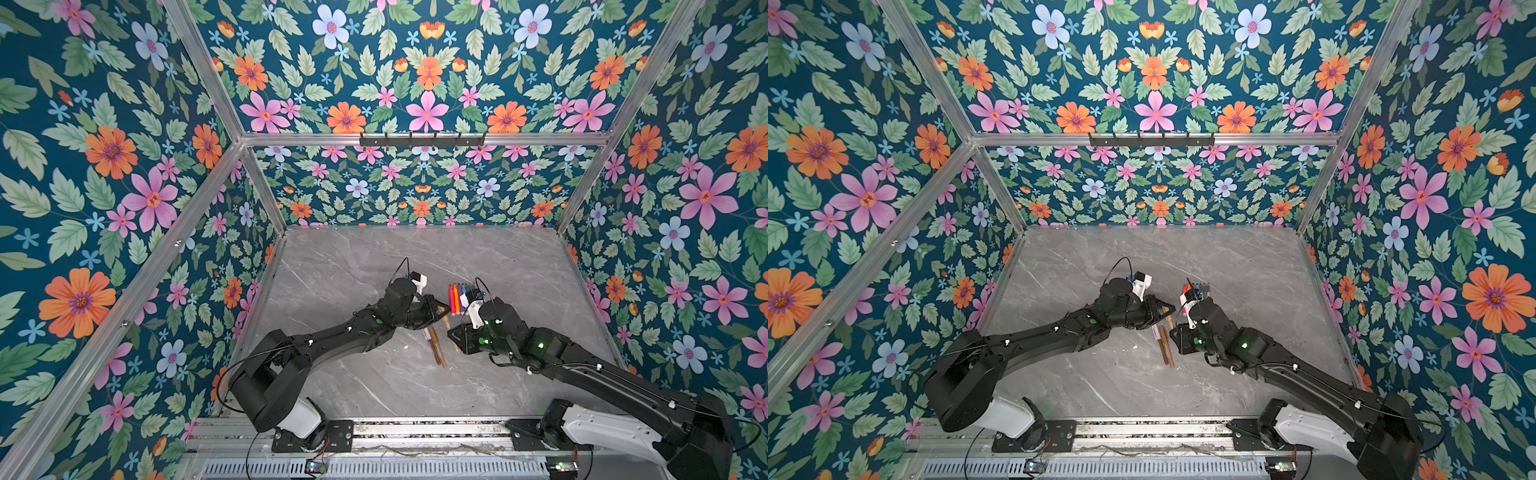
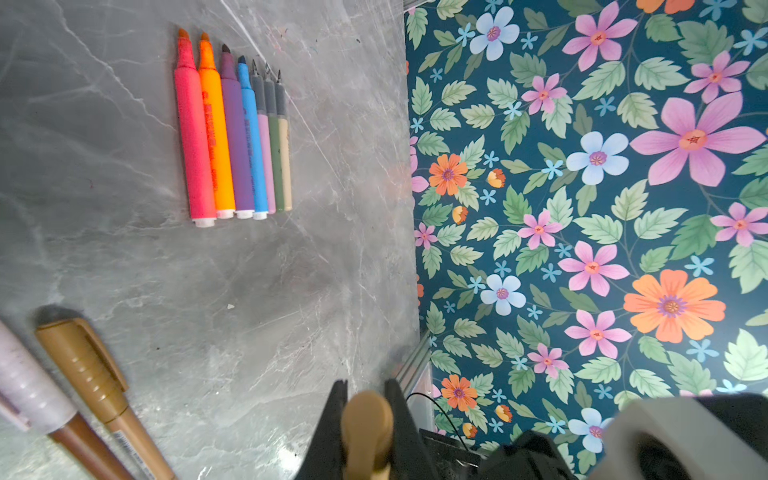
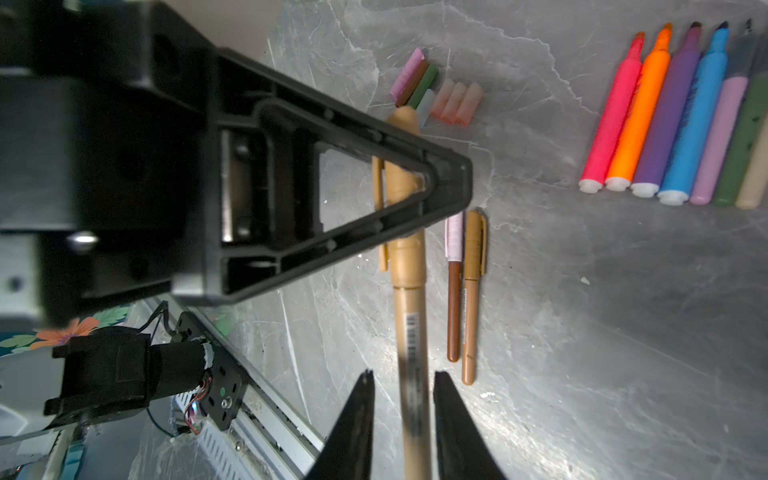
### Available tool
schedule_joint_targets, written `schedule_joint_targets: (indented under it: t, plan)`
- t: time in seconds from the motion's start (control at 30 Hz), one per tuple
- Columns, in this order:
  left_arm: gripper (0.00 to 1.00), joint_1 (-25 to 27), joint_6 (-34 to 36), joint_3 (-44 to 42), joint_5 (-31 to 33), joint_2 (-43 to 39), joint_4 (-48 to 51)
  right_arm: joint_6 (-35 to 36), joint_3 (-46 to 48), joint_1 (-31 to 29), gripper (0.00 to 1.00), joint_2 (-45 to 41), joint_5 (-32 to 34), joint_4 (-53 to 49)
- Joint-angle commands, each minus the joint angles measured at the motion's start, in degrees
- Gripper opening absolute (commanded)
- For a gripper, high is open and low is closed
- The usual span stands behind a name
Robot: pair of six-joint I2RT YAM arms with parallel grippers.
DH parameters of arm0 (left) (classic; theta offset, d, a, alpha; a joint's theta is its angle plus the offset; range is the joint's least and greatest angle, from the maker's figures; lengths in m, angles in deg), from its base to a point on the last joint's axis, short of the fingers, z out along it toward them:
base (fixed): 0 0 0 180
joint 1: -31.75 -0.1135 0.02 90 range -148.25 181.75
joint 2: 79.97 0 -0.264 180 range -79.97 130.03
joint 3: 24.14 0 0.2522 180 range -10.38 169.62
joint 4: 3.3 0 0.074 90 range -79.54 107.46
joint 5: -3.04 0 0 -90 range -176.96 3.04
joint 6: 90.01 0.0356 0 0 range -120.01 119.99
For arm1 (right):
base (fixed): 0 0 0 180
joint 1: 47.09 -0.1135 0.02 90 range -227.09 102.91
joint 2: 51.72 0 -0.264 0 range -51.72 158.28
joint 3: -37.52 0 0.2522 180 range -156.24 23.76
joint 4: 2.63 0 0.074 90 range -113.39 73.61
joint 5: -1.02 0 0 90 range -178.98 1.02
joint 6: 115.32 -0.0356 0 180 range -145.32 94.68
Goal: Open the pen caps
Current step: 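Grasp the tan cap with the left gripper and pull it off the pen, then carry the tan cap to the caps while the right gripper holds the pen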
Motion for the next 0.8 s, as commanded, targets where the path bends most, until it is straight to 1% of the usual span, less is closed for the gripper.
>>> schedule_joint_targets:
  t: [0.0, 0.13, 0.27, 0.33, 0.37, 0.4, 0.5, 0.57, 0.63, 0.77]
  plan:
    - [0.00, 0.0, -0.1, 0.0, -0.4, -0.7, -2.2, -0.7, -0.2, -0.1, 0.27, 0.8, 1.3, -0.8]
    - [0.00, 0.0, -0.1, -0.1, -0.5, -1.0, -2.4, -1.1, -0.1, -0.1, 0.26, 1.3, 1.5, -1.0]
    - [0.00, 0.0, 0.1, -0.1, -0.6, -1.0, -2.8, -1.1, -0.2, -0.1, 0.22, 1.3, 1.2, -0.9]
    - [0.00, 0.1, 0.1, -0.2, -0.6, -1.0, -2.8, -0.9, -0.3, -0.1, 0.16, 1.3, 1.0, -0.8]
    - [0.00, 0.0, 0.1, -0.3, -0.5, -1.0, -2.9, -0.7, -0.3, -0.1, 0.07, 1.3, 0.7, -0.8]
    - [0.00, 0.0, 0.2, -0.3, -0.6, -1.0, -3.1, -0.7, -0.3, -0.1, 0.00, 1.4, 0.6, -0.9]
    - [0.00, -0.8, 0.7, -0.1, -1.4, -0.8, -3.6, -0.8, -0.8, -0.1, 0.00, 2.4, 0.7, -2.0]
    - [0.00, -2.7, 2.1, 1.2, -2.7, -0.4, -3.2, -0.8, -0.9, -0.1, 0.00, 2.9, 0.4, -2.1]
    - [0.00, -5.9, 4.2, 3.6, -4.9, 0.2, -1.4, -1.2, -0.7, -0.1, 0.00, 3.1, -0.2, -1.7]
    - [0.00, -15.1, 9.1, 10.5, -9.4, 3.4, 4.0, -2.5, 0.6, -0.2, 0.00, 2.4, -2.6, -0.1]
